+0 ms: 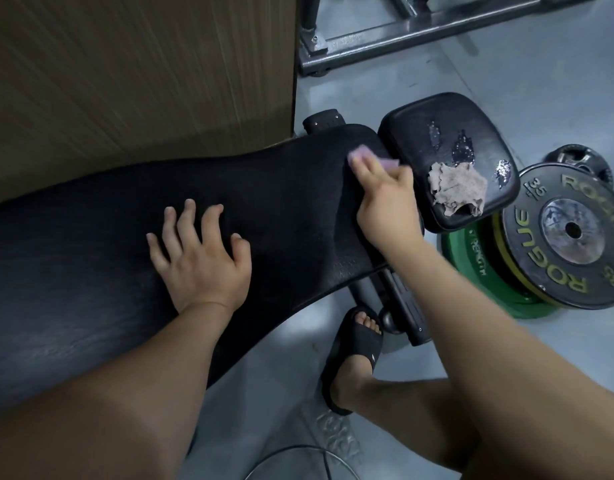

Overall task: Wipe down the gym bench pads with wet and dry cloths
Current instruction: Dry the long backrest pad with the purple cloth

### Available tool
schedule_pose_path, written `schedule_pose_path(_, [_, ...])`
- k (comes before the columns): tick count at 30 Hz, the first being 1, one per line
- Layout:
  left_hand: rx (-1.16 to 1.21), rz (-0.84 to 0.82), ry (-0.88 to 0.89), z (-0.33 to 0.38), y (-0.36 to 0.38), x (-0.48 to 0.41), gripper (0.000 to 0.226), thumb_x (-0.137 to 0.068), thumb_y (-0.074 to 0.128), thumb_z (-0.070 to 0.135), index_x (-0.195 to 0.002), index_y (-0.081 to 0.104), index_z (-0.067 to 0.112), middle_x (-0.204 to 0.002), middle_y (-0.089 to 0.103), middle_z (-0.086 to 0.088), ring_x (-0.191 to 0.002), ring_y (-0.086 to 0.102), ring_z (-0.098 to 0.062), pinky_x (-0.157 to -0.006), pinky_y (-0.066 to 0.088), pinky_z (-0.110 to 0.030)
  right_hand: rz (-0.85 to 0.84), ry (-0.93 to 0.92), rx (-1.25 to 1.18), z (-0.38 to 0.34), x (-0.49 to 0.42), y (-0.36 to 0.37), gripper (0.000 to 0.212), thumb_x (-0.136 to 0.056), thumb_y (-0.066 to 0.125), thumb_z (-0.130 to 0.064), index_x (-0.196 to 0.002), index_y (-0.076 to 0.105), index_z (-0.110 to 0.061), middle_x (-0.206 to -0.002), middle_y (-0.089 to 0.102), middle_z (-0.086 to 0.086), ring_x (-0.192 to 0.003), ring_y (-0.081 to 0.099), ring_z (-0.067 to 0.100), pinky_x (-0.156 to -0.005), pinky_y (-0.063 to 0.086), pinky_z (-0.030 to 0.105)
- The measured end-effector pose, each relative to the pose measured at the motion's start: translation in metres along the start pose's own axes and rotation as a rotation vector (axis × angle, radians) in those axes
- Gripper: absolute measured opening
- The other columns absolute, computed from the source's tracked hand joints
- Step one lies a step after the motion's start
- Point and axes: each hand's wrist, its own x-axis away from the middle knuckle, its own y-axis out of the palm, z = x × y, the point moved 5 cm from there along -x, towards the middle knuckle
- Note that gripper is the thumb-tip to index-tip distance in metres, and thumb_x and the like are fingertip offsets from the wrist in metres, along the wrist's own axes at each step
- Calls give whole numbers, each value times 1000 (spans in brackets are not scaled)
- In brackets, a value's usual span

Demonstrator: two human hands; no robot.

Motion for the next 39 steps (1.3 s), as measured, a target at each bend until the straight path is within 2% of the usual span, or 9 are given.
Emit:
schedule_pose_path(4, [6,4,8,0,0,1,50,-94,44,43,-143,42,31,-161,30,-6,-154,14,-29,-122,9,-60,-91,61,-17,0,-51,1,79,-77,39,6,-150,43,-23,-149,47,-16,-118,40,32,-99,36,22])
schedule_pose_path(8, [15,11,7,0,-1,1,49,-94,46,41,-142,42,30,-161,31,-7,-153,15,-29,-122,9,-61,-53,12,-57,-13,0,-6,80,-74,24,-3,-149,47,-21,-144,53,-7,-103,43,34,-94,45,37])
schedule_pose_path(10, [13,5,2,0,-1,1,50,-95,47,41,-143,42,30,-161,30,-7,-153,14,-29,-122,8,-61,-45,-28,-93,-15,49,-6,79,-77,20,-9,-148,49,-24,-145,54,-9,-102,43,31,-92,47,33])
schedule_pose_path(14, [8,12,5,0,-2,1,49,-94,47,41,-142,43,30,-161,31,-7,-153,15,-29,-122,9,-60,8,-75,-98,13,63,-9,74,-77,42,7,-141,59,-26,-141,60,-9,-102,48,28,-95,38,24])
schedule_pose_path(20, [17,9,10,1,-2,2,49,-95,44,42,-142,42,30,-161,31,-8,-153,14,-30,-122,8,-60,60,229,-103,31,44,-16,77,-74,29,-2,-144,54,-24,-142,57,-11,-103,43,25,-96,32,23])
schedule_pose_path(27, [13,-1,4,1,-2,2,49,-95,43,43,-142,41,31,-162,29,-8,-154,13,-29,-122,8,-61,21,-79,-183,-15,120,-10,71,-80,36,-2,-144,57,-25,-142,59,-6,-102,46,30,-100,45,30])
schedule_pose_path(29, [14,2,4,1,-3,2,49,-95,42,43,-142,42,31,-162,30,-7,-154,13,-29,-122,8,-60,63,9,-136,7,93,-11,72,-79,40,3,-143,57,-27,-141,59,-7,-101,46,31,-97,42,28])
schedule_pose_path(33, [10,4,5,1,-2,0,50,-94,41,44,-142,43,31,-161,30,-6,-153,14,-29,-123,8,-59,105,204,-78,8,50,-6,79,-71,20,-7,-141,55,-22,-135,59,-12,-101,49,33,-93,27,17])
schedule_pose_path(39, [4,11,8,-1,1,0,49,-94,41,45,-142,42,32,-161,31,-6,-154,15,-29,-122,9,-60,13,-298,-152,-57,72,8,66,-84,42,2,-143,58,-21,-144,58,-8,-102,46,29,-95,48,33])
